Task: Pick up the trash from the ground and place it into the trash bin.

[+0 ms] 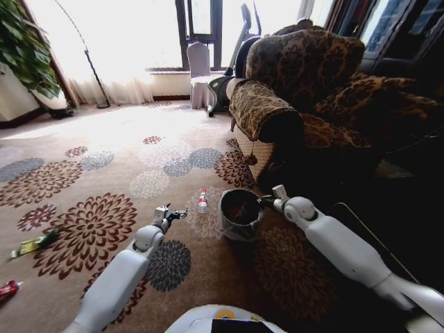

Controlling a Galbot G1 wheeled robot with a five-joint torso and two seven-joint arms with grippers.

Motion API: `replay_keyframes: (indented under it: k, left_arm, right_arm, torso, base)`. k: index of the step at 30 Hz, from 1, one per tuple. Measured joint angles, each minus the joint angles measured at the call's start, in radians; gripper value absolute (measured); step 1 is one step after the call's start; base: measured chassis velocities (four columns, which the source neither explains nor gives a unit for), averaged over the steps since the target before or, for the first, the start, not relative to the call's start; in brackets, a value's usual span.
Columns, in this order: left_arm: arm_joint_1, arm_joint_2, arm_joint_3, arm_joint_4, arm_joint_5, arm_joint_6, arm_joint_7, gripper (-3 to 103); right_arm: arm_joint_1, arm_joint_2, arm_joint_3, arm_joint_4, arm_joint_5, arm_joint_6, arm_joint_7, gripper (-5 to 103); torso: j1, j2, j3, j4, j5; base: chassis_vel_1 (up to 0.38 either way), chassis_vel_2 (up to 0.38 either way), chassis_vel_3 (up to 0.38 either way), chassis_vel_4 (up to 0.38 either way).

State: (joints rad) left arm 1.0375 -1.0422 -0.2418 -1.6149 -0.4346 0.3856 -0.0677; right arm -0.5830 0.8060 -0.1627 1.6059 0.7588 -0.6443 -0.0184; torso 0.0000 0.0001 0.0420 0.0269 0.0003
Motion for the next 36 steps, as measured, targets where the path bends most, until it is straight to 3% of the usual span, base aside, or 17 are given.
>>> replay_keyframes:
  k: [7,17,36]
  left_arm:
    - [-0.016,-0.023,0.026,0.064,0.009,-0.008,0.018,100]
    - [-0.116,-0.088,0.06,0.284,0.009,-0.054,0.027,100]
    - [-0.127,-0.119,0.072,0.349,0.023,-0.054,0.053,100]
  right_arm:
    - [-0.024,-0.034,0.047,0.011,-0.001,0.014,0.0,1]
    - [-0.088,-0.075,0.105,0.102,0.035,0.026,0.0,1]
    - [-0.228,-0.13,0.191,0.241,0.077,-0.017,0.0,1]
  torso:
    - [0.0,0.0,0.0,0.0,0.0]
    - [0.0,0.0,0.0,0.0,-0.0002]
    - [0.0,0.0,0.0,0.0003,-0.0003]
  base:
    - [-0.065,0.063,0.057,-0.061]
    - [0.0,0.0,0.0,0.0]
    - [-0.007,0.006,0.005,-0.008]
